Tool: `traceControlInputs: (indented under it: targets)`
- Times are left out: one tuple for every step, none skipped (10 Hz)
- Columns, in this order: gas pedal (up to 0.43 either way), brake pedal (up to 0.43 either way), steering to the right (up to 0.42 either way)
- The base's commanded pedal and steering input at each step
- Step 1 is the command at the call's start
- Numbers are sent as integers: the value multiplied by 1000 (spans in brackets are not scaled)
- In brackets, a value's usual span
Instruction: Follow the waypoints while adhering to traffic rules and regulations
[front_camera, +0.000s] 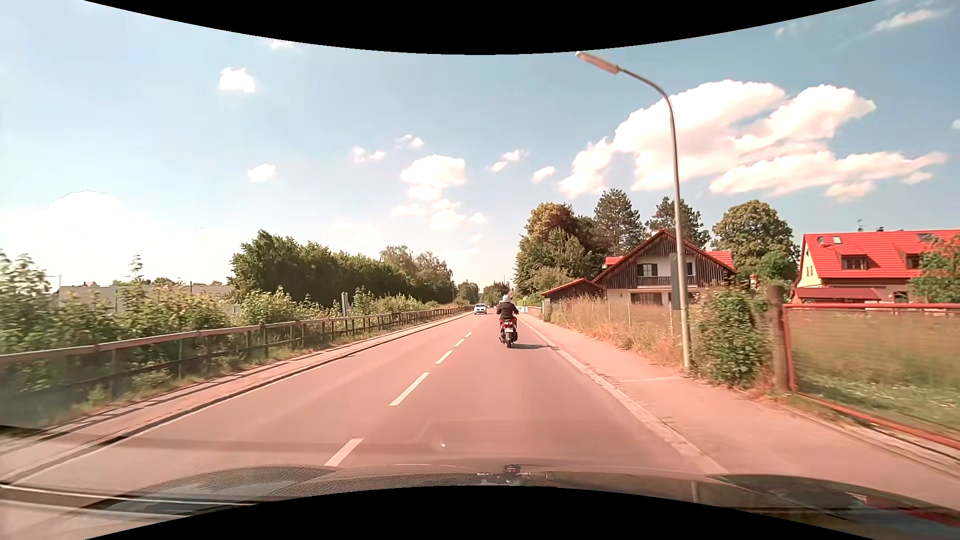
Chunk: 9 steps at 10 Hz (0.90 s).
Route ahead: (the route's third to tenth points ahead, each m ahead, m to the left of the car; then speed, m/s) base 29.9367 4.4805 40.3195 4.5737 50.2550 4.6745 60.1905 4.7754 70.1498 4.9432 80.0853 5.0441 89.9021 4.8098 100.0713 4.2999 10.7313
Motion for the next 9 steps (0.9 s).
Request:
traceControlInputs:
  targets:
    - [228,12,-2]
    - [228,12,-2]
    - [228,12,-3]
    - [228,12,-4]
    - [228,12,-6]
    - [228,12,-8]
    - [228,12,-9]
    - [228,12,-10]
    - [228,12,-10]
